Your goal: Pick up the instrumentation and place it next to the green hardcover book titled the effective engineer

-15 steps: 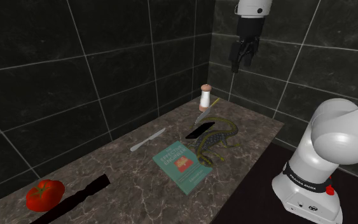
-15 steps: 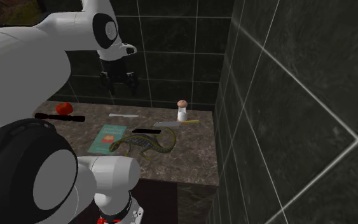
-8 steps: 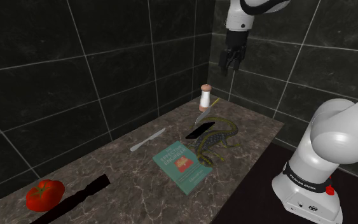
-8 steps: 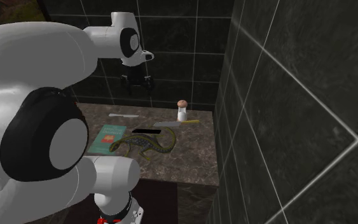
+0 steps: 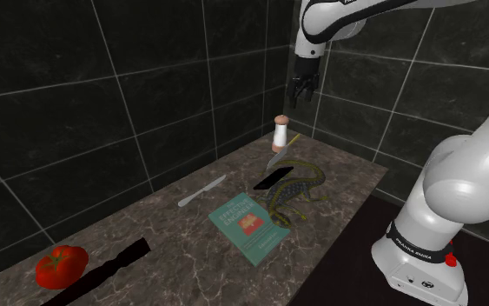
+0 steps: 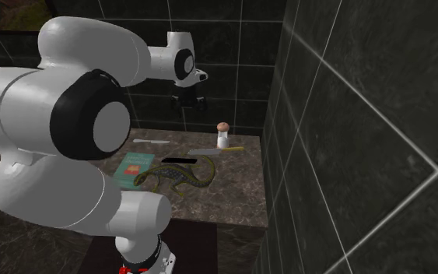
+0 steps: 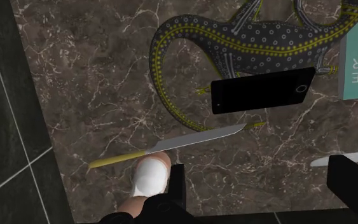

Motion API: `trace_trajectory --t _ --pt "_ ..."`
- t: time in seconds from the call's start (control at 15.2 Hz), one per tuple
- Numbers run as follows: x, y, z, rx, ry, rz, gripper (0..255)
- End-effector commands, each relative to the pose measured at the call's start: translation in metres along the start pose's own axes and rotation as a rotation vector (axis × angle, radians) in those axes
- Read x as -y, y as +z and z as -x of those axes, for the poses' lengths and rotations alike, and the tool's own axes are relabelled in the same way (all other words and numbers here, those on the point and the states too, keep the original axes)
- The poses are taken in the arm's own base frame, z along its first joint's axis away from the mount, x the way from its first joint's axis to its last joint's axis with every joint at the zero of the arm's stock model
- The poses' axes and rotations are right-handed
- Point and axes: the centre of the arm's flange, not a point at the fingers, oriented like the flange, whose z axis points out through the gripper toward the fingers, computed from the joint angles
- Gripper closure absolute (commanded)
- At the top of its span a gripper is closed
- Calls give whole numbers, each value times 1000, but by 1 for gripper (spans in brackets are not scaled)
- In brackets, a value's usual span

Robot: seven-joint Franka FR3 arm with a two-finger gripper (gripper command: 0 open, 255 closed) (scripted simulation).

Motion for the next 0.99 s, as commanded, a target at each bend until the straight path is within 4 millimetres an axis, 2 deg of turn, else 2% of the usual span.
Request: trace_trajectory --t 0.0,0.92 --pt "-14 14 -18 -4 3 0 0" --pt "-109 106 -145 -27 29 -14 0"
